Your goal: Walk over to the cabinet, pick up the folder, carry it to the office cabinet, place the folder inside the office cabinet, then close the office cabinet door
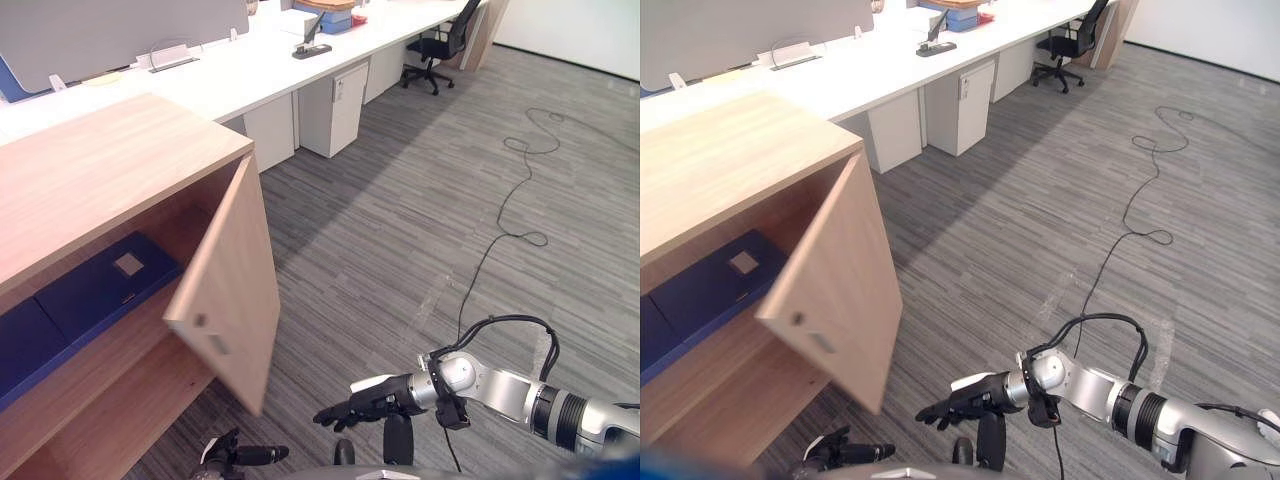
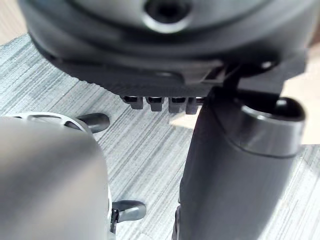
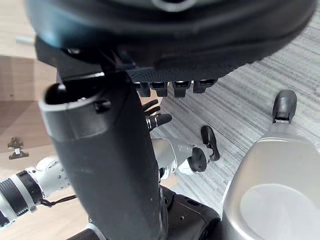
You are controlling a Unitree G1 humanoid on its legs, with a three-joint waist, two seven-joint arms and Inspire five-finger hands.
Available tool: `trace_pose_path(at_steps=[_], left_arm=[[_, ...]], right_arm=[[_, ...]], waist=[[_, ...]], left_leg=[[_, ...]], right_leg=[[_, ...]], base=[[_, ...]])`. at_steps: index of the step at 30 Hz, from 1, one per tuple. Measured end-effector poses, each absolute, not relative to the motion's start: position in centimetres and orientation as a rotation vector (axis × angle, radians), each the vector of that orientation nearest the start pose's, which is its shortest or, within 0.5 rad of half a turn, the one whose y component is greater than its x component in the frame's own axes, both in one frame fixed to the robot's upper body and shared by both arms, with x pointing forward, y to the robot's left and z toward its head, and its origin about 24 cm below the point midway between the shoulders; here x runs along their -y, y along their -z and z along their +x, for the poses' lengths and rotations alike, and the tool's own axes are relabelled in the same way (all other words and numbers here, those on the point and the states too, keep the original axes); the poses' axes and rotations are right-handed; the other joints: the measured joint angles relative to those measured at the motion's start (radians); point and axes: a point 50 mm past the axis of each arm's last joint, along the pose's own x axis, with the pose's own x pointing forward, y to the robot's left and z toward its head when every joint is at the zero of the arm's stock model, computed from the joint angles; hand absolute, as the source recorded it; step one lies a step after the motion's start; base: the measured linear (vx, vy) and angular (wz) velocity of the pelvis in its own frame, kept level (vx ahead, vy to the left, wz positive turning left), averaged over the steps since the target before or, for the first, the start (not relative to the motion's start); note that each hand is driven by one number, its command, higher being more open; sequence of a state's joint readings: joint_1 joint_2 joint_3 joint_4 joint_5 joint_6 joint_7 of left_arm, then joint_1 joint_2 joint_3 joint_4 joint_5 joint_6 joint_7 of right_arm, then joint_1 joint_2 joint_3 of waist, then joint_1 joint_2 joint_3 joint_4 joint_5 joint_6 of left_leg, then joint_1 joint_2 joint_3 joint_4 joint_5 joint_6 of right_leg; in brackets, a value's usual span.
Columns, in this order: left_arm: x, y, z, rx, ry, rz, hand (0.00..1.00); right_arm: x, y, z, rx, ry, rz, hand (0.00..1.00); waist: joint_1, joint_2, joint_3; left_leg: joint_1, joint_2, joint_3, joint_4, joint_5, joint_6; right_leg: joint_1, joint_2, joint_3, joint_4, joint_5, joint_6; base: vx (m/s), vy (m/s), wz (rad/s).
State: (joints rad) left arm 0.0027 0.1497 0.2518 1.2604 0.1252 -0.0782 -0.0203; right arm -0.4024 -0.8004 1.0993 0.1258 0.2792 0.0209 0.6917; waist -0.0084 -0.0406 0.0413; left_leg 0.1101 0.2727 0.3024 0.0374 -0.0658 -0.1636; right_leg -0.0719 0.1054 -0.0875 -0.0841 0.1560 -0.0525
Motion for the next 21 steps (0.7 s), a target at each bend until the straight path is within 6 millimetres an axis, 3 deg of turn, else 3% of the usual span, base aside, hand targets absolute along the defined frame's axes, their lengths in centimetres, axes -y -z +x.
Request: trace_pose_path(at_steps=[2, 8, 9, 10, 11, 12, 13, 14, 15, 16, 17, 18, 19, 20, 21], left_arm=[[-23.3, 16.3, 8.1, -1.180, -0.247, 0.076, 1.00], [-23.6, 16.3, 7.8, -1.181, -0.307, 0.052, 1.00], [-23.7, 16.3, 7.9, -1.177, -0.310, 0.050, 1.00], [-23.5, 16.2, 8.4, -1.168, -0.302, 0.056, 1.00], [-23.3, 16.2, 8.7, -1.163, -0.292, 0.059, 1.00], [-22.9, 16.2, 9.2, -1.154, -0.282, 0.058, 1.00], [-22.8, 16.2, 9.4, -1.149, -0.277, 0.059, 1.00], [-22.4, 16.2, 9.7, -1.146, -0.270, 0.054, 1.00], [-22.4, 16.1, 10.2, -1.133, -0.254, 0.086, 1.00], [-22.2, 16.0, 10.4, -1.128, -0.232, 0.117, 1.00], [-21.4, 15.8, 11.2, -1.100, -0.151, 0.188, 1.00], [-20.3, 15.3, 12.5, -1.030, -0.047, 0.260, 1.00], [-20.0, 15.2, 12.7, -1.017, -0.029, 0.268, 1.00], [-19.0, 14.8, 13.4, -0.972, 0.021, 0.275, 1.00], [-18.7, 14.7, 13.5, -0.961, 0.036, 0.270, 1.00]], right_arm=[[12.5, 1.6, 19.9, -0.574, -1.508, -0.628, 1.00], [11.9, 2.6, 19.8, -0.556, -1.436, -0.584, 1.00], [11.9, 2.9, 19.8, -0.553, -1.416, -0.592, 1.00], [12.0, 3.6, 19.9, -0.548, -1.371, -0.624, 1.00], [12.2, 4.2, 19.9, -0.556, -1.333, -0.651, 1.00], [12.3, 5.0, 19.8, -0.560, -1.290, -0.677, 1.00], [12.5, 5.3, 19.6, -0.565, -1.268, -0.684, 1.00], [12.7, 6.5, 18.8, -0.581, -1.218, -0.689, 1.00], [13.0, 8.0, 17.5, -0.635, -1.142, -0.639, 1.00], [13.0, 8.7, 16.9, -0.663, -1.096, -0.592, 1.00], [13.0, 9.9, 15.9, -0.716, -0.990, -0.490, 1.00], [13.2, 11.3, 15.3, -0.786, -0.873, -0.385, 1.00], [13.4, 11.5, 15.3, -0.800, -0.843, -0.366, 1.00], [14.1, 12.6, 15.2, -0.867, -0.728, -0.302, 1.00], [14.6, 13.0, 15.1, -0.897, -0.659, -0.273, 1.00]], waist=[[0.005, -0.010, 0.001], [0.012, -0.004, 0.007], [0.013, -0.001, 0.011], [0.012, 0.008, 0.029], [0.014, 0.013, 0.036], [0.016, 0.003, 0.044], [0.016, -0.010, 0.050], [0.017, -0.034, 0.058], [0.019, -0.054, 0.050], [0.020, -0.051, 0.047], [0.016, -0.036, 0.041], [0.015, -0.005, 0.039], [0.015, 0.002, 0.042], [0.029, 0.023, 0.050], [0.034, 0.042, 0.056]], left_leg=[[0.009, -0.002, 0.021, 0.003, -0.006, -0.002], [0.010, -0.018, 0.010, 0.009, -0.010, 0.008], [0.010, -0.020, 0.001, 0.009, -0.009, 0.010], [0.009, -0.028, -0.032, 0.016, -0.009, 0.024], [-0.001, -0.040, -0.074, 0.032, -0.013, 0.037], [-0.022, -0.081, -0.142, 0.054, -0.017, 0.050], [-0.025, -0.113, -0.184, 0.062, -0.020, 0.055], [-0.028, -0.181, -0.284, 0.064, -0.021, 0.060], [-0.042, -0.233, -0.402, 0.062, -0.018, 0.065], [-0.057, -0.249, -0.460, 0.065, -0.017, 0.067], [-0.107, -0.276, -0.598, 0.086, -0.015, 0.072], [-0.172, -0.306, -0.779, 0.103, -0.013, 0.075], [-0.180, -0.312, -0.815, 0.106, -0.012, 0.075], [-0.209, -0.333, -0.942, 0.114, -0.011, 0.078], [-0.223, -0.343, -1.003, 0.122, -0.009, 0.077]], right_leg=[[-0.001, 0.002, 0.019, 0.000, 0.006, 0.000], [0.006, -0.016, 0.011, 0.006, 0.009, 0.002], [0.005, -0.021, 0.003, 0.019, 0.001, 0.003], [-0.003, -0.039, -0.033, 0.086, -0.045, 0.012], [-0.032, -0.069, -0.071, 0.183, -0.106, 0.021], [-0.086, -0.144, -0.123, 0.360, -0.208, 0.040], [-0.105, -0.194, -0.148, 0.451, -0.260, 0.049], [-0.111, -0.299, -0.204, 0.587, -0.348, 0.069], [-0.090, -0.383, -0.259, 0.666, -0.392, 0.079], [-0.089, -0.398, -0.244, 0.695, -0.391, 0.073], [-0.089, -0.381, -0.142, 0.710, -0.378, 0.051], [-0.064, -0.309, 0.037, 0.672, -0.377, 0.036], [-0.059, -0.293, 0.082, 0.663, -0.377, 0.035], [-0.037, -0.233, 0.240, 0.642, -0.391, 0.039], [-0.021, -0.203, 0.317, 0.628, -0.417, 0.061]], base=[[0.04, 0.038, -0.23], [0.02, 0.032, 0.00], [-0.04, 0.023, 0.51], [-0.07, 0.023, 0.79], [-0.11, 0.055, 1.36], [-0.08, 0.063, 1.43], [-0.06, 0.050, 2.02], [-0.02, -0.016, 2.48], [0.00, -0.059, 2.63], [-0.01, -0.071, 3.00], [0.01, -0.093, 3.55], [0.03, -0.097, 3.35], [0.07, -0.155, 3.13], [0.07, -0.142, 2.01], [0.05, -0.199, 2.71]])
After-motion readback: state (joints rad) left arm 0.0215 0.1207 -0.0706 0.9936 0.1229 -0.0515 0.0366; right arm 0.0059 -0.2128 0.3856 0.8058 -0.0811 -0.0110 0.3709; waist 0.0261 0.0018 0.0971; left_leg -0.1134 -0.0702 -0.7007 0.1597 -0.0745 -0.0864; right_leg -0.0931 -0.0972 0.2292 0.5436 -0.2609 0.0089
